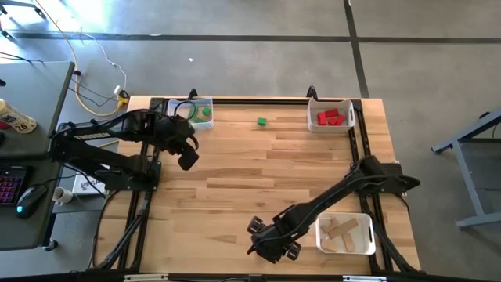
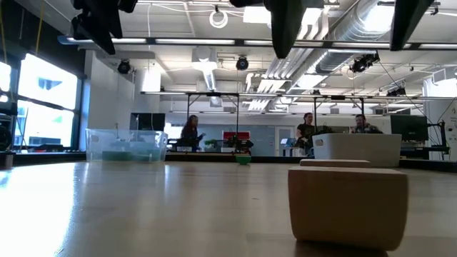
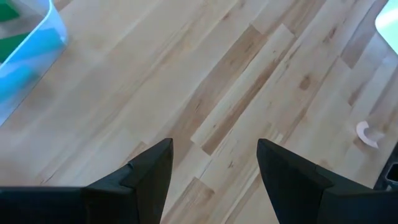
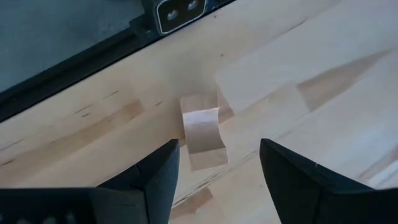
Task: Sort & place blocks by color
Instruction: Put the brown block into the white bin
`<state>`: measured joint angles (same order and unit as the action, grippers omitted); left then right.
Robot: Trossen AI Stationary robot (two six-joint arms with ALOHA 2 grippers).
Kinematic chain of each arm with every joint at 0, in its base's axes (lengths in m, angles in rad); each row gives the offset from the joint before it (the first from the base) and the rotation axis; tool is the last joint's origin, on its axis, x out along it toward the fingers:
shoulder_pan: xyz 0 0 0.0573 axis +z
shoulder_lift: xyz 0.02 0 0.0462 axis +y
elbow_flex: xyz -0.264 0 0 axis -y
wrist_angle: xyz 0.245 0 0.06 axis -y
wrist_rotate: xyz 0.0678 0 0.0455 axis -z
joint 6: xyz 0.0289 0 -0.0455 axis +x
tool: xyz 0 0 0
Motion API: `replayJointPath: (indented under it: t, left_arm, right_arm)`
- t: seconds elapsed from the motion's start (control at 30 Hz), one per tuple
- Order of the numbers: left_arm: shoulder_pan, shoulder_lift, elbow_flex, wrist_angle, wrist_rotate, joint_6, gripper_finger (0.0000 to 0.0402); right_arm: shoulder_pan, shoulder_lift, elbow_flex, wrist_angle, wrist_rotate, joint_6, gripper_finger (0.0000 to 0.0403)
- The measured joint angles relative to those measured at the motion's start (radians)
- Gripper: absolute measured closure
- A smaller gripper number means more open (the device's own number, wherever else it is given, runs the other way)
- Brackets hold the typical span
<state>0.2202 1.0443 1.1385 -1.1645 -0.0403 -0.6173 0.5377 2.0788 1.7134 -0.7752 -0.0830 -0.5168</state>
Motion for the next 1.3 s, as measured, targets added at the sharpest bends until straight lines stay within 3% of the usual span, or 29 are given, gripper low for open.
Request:
replayJointPath:
  t: [0.8, 1.3]
  left_arm:
    - [-0.026, 0.0, 0.0, 0.001, -0.054, -0.008, 0.0181]
    - [-0.026, 0.0, 0.0, 0.001, -0.077, -0.008, 0.0181]
  right_arm:
    - [-0.027, 0.127, 0.0, 0.013, 0.002, 0.003, 0.0192]
    - [-0.047, 0.13, 0.0, 0.033, -0.08, 0.0, 0.0192]
